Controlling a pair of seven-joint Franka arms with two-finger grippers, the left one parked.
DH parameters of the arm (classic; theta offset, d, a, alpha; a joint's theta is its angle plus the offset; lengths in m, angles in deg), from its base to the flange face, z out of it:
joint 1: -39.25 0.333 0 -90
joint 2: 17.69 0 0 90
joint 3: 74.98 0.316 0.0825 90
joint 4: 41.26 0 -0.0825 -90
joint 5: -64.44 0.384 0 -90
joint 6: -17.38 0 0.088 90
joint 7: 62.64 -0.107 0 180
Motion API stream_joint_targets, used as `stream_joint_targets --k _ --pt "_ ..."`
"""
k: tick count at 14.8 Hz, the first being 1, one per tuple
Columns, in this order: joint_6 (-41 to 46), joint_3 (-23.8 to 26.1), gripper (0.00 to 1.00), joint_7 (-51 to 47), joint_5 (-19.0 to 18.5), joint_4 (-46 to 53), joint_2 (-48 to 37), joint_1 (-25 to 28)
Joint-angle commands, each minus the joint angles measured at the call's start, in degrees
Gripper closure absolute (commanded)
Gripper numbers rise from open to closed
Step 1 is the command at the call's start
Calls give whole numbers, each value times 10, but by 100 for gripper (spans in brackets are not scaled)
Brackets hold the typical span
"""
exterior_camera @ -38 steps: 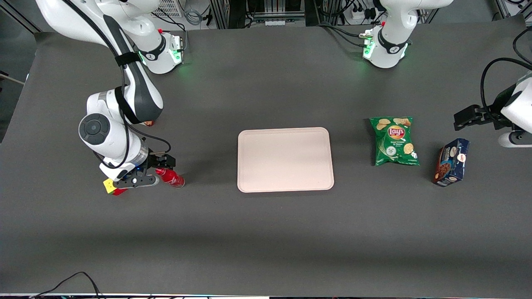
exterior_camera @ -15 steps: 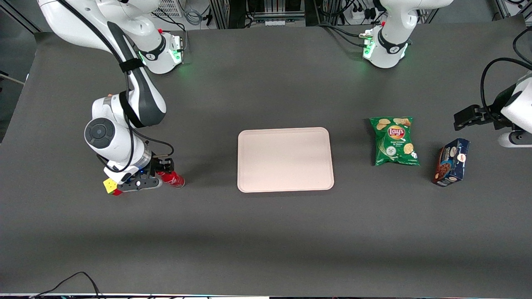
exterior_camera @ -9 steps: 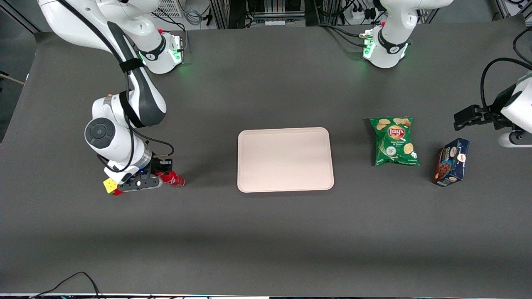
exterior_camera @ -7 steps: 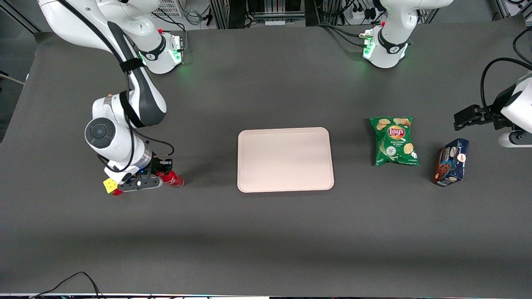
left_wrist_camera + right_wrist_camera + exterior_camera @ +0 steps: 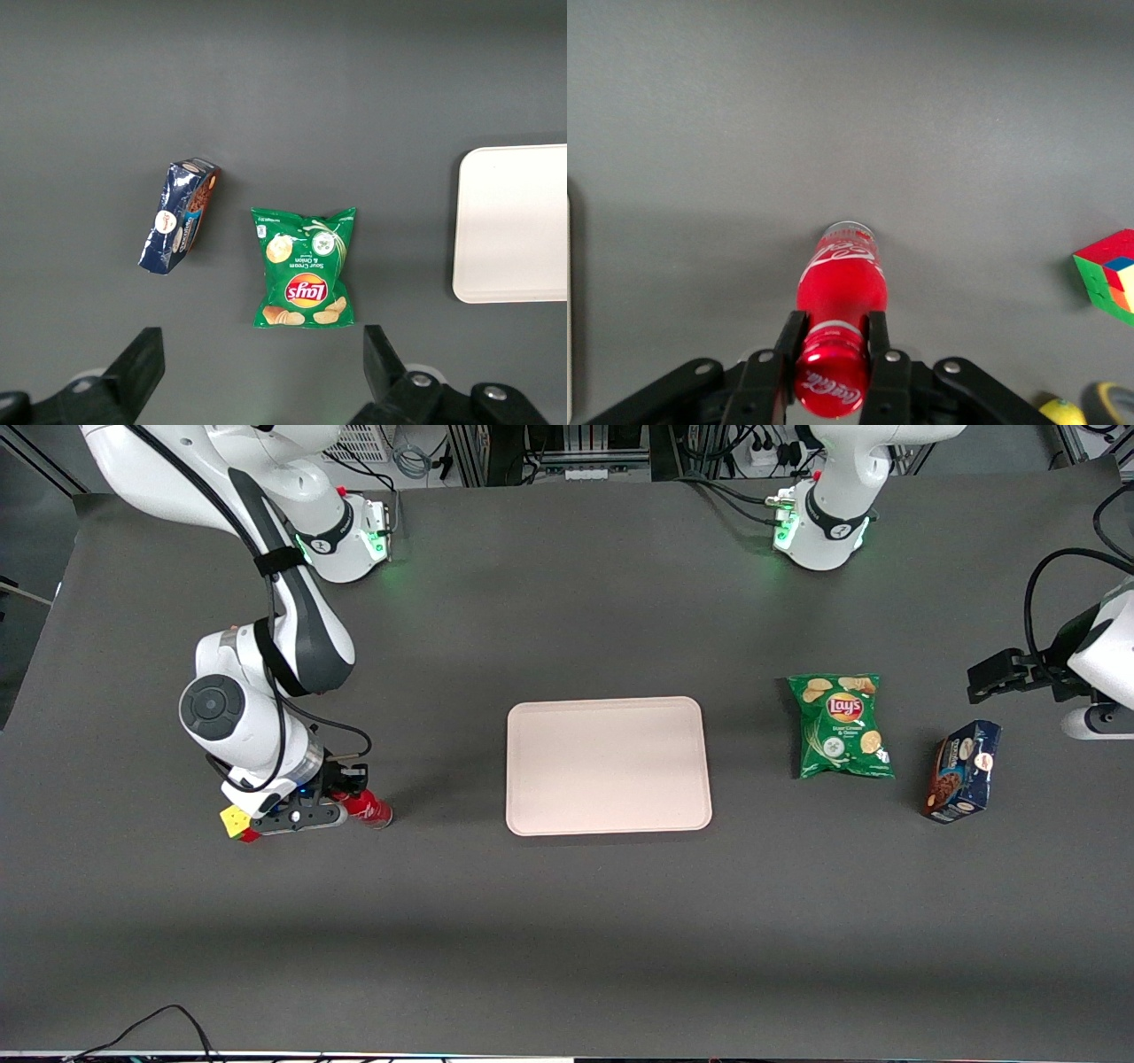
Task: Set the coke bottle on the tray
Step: 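Lift the held bottle up off the table, then carry the bottle over the white tray and lower it onto the tray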
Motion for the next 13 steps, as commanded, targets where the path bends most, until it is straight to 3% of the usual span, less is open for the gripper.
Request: stream_joint_targets --k 1,6,9,13 --pt "100 5 100 8 -4 49 -55 -2" --pt "300 23 100 -4 0 200 -87 -2" --pt "357 40 100 -46 32 271 -77 -1" --pt "393 69 100 -135 34 352 -37 17"
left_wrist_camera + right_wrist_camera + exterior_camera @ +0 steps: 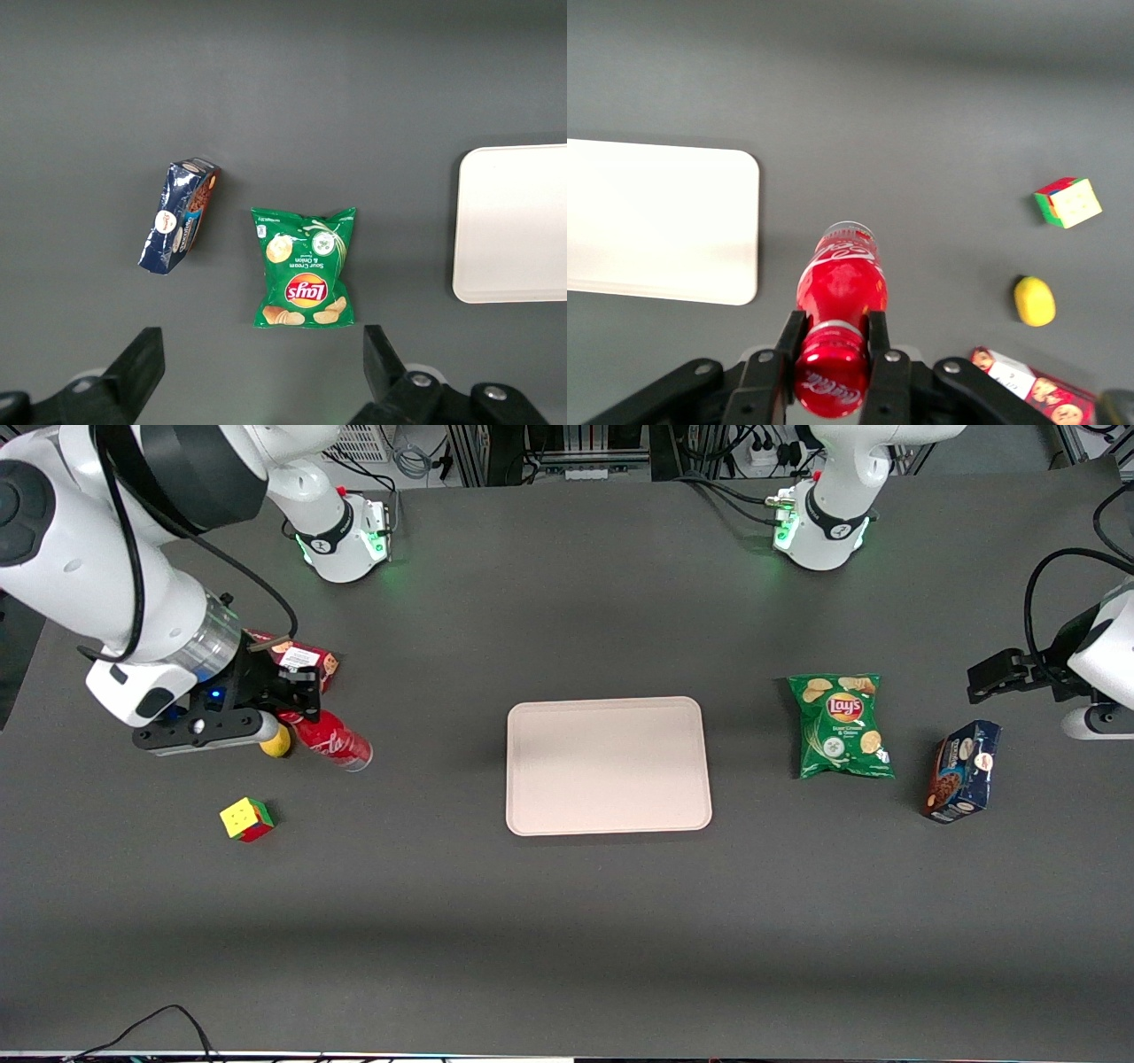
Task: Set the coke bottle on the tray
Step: 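Carry the bottle over the white tray and lower it onto the tray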
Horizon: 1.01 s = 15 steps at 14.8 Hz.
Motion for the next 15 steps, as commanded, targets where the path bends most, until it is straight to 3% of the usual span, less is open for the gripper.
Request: stream_joint_targets --k 1,9,15 --pt "44 28 100 -99 6 104 63 25" --pt "32 42 100 -257 5 218 184 117" --pt "-32 51 100 -296 -13 199 247 141"
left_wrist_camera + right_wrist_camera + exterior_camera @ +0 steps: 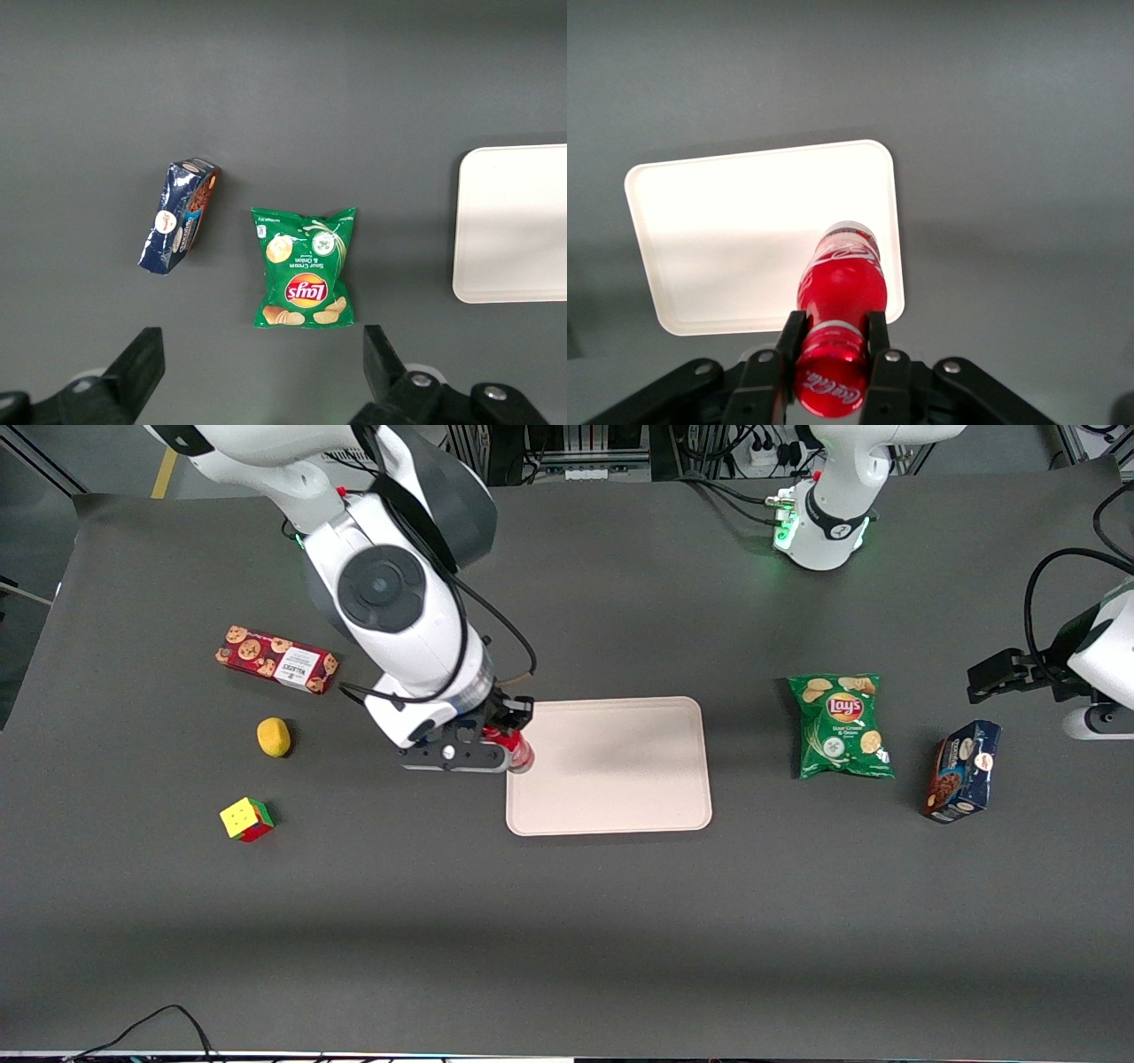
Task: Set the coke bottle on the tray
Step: 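Carry the bottle over the white tray and lower it onto the tray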
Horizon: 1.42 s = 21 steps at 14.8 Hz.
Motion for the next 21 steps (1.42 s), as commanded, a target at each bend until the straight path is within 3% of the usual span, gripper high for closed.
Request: stream_joint_targets --k 1,8,21 --pt "-31 16 100 -34 -18 -3 33 6" --pt "-148 16 100 -38 -21 -119 35 4" --pt "-186 18 100 -56 -42 -143 57 8"
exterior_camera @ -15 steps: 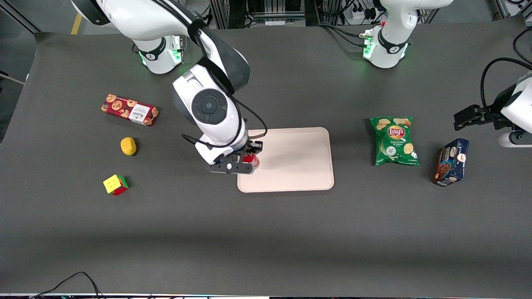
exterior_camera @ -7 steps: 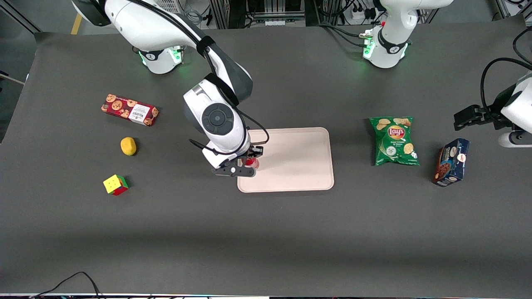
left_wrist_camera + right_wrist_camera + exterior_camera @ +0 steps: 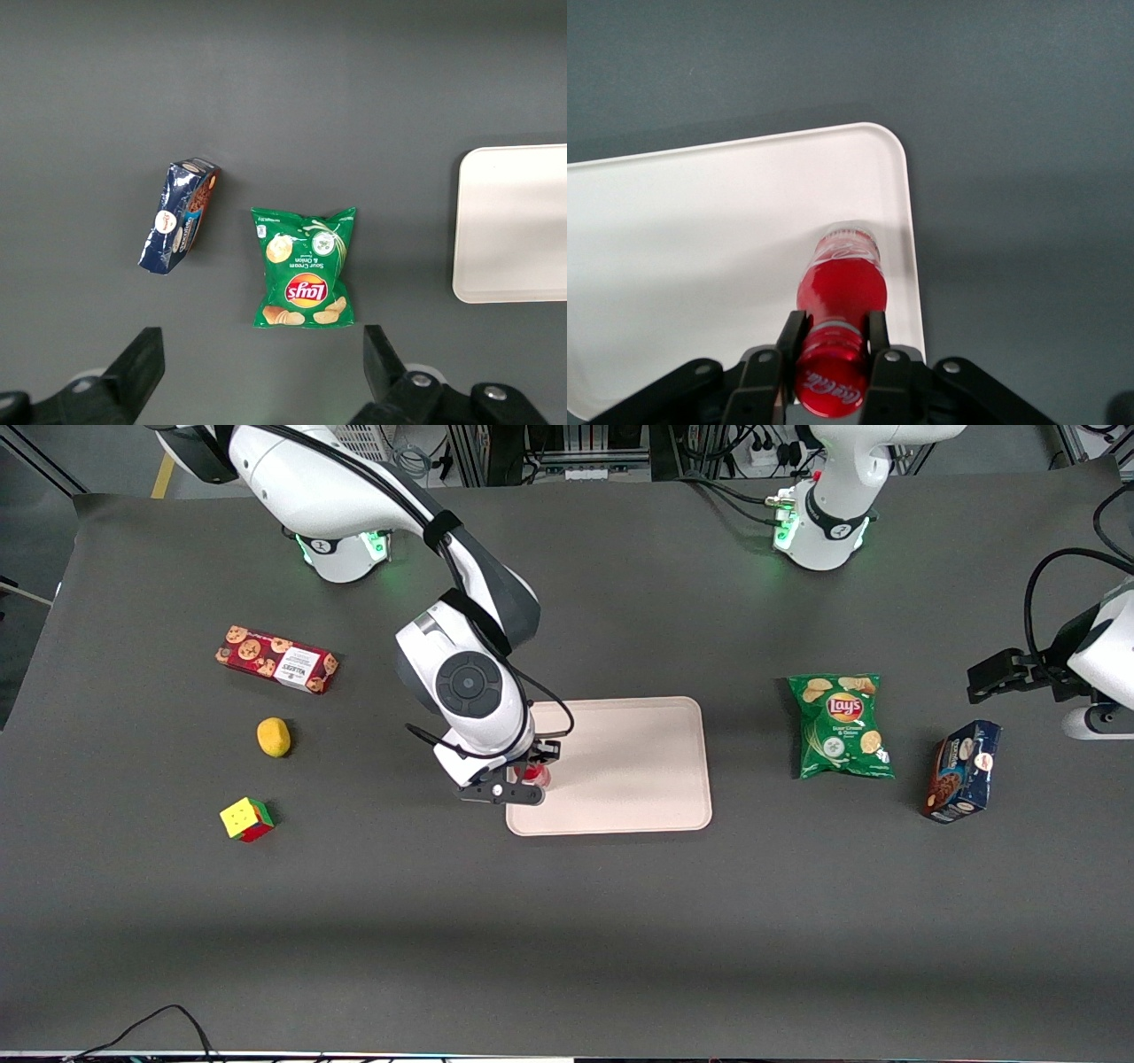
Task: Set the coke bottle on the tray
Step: 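Open the right gripper to release the bottle upright on the tray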
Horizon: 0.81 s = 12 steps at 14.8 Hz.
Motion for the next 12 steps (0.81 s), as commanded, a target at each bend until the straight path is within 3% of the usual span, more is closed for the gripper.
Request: stream_joint_targets --k 1,6,7,12 --pt "-9 8 100 -28 -23 2 3 4" --pt "-13 9 100 -33 -25 2 4 4" --pt "-13 9 92 -33 -25 2 4 4" --pt "-14 9 74 -34 -25 2 8 4"
